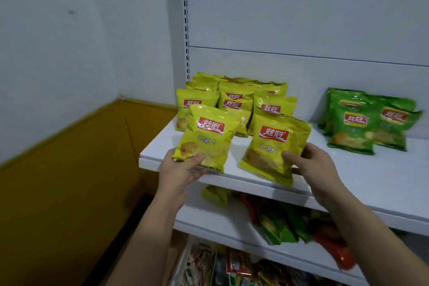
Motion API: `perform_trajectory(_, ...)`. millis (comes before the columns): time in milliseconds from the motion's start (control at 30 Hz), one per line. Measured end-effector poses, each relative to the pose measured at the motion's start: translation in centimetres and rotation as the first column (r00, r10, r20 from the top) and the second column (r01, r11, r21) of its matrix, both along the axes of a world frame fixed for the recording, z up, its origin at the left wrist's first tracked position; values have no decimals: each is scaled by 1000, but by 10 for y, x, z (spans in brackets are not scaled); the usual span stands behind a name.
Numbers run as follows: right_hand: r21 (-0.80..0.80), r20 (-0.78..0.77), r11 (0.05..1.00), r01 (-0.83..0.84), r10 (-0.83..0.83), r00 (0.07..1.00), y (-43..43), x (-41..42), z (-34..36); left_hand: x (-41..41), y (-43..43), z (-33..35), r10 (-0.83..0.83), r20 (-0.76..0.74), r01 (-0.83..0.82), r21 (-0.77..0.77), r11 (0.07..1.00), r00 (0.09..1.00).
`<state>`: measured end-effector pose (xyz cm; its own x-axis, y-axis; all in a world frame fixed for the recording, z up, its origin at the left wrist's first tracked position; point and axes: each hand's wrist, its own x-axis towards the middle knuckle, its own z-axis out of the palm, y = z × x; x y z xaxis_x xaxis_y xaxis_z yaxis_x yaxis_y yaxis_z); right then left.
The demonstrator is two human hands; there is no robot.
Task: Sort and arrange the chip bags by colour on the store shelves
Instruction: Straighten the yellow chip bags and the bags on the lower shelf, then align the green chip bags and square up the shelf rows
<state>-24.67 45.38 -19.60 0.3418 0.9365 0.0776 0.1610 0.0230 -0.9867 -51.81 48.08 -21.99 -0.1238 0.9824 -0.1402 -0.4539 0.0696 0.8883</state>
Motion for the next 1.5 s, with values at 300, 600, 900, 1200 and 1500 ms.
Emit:
perform_trajectory(300,-20,60,1000,17,-16,998,82,36,-8,70,72,3,1,-87,-1,10,1000,996)
perform_trajectory(600,26,464,1000,18,-28,885,113,62,-6,84,98,9,118,-967,-28,114,993,224)
perform_trajectory(900,104,540,995,9,-64,839,124,74,4,97,105,8,275,-961,-9,274,962,21)
perform_trajectory(1200,69,517,997,30,-61,854,114,71,-9,106,108,0,325,-945,60,326,943,39)
perform_trajectory(1500,9,599,995,102,-87,796,87,69,-9,94,94,2,378,-924,178,383,906,64)
